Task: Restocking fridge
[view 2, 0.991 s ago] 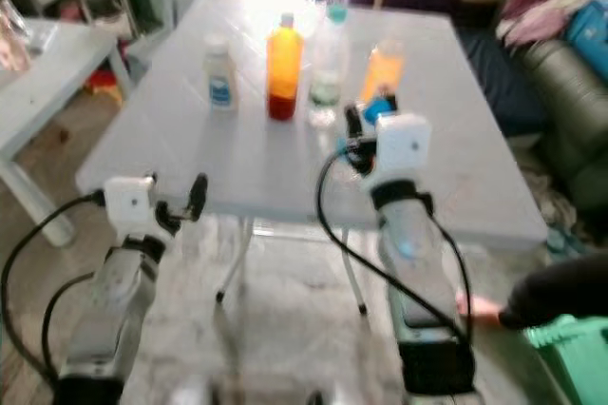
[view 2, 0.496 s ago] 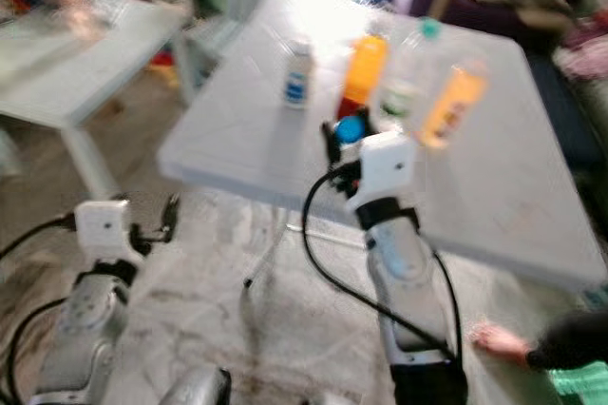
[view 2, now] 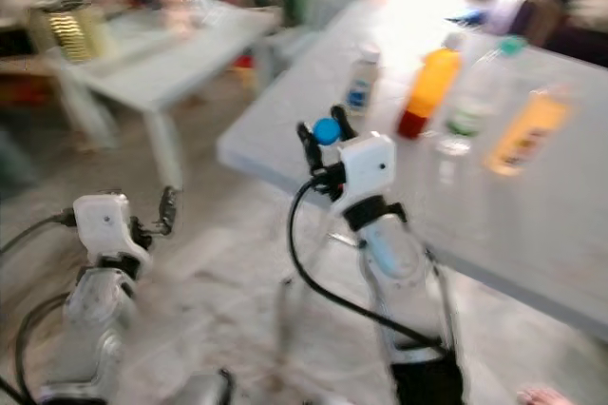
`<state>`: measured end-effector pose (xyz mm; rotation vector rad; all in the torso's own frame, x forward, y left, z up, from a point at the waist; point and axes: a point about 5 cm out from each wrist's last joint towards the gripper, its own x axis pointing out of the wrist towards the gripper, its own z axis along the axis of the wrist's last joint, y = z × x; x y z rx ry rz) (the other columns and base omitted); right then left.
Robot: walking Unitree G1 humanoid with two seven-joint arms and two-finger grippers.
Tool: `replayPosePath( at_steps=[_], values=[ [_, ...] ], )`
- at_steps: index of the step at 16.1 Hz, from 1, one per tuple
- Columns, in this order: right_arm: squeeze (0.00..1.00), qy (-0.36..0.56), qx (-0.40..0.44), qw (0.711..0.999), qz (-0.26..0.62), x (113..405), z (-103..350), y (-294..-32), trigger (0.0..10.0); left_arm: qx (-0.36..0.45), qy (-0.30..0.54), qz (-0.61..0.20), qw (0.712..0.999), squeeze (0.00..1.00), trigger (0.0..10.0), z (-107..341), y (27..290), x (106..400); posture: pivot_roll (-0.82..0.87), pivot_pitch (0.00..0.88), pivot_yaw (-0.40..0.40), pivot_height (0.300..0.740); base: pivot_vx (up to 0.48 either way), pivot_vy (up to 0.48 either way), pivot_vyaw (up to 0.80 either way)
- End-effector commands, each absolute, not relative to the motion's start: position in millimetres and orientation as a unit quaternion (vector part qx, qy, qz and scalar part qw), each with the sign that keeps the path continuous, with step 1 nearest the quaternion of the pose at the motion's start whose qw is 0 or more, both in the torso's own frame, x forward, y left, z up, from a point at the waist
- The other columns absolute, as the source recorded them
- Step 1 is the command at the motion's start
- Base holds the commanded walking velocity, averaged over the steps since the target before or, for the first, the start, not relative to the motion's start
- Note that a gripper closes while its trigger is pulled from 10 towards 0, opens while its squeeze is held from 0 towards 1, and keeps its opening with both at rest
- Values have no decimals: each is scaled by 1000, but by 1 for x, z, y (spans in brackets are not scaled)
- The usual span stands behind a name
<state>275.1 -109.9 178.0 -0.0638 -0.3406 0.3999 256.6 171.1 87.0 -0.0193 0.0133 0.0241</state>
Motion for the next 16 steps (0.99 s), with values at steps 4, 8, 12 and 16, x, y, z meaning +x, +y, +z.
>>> replayPosePath(
  at_steps=[4,8,12,16],
  values=[
    [0,-111,-12,965,236,272,154,-99,10000,3,1,16,1000,0,10000,88,171,255,143,60,-62,740,0,0,788],
    [0,-117,-23,963,242,276,156,-99,10000,14,-3,35,999,0,10000,89,176,256,143,64,-61,740,0,0,788],
    [0,-79,-34,981,176,273,136,-121,10000,17,5,28,999,0,10000,83,172,251,144,68,-61,740,0,0,573],
    [0,-41,-38,992,116,262,113,-141,10000,44,27,21,998,0,10000,70,174,236,137,66,-59,740,0,0,0]
  ],
)
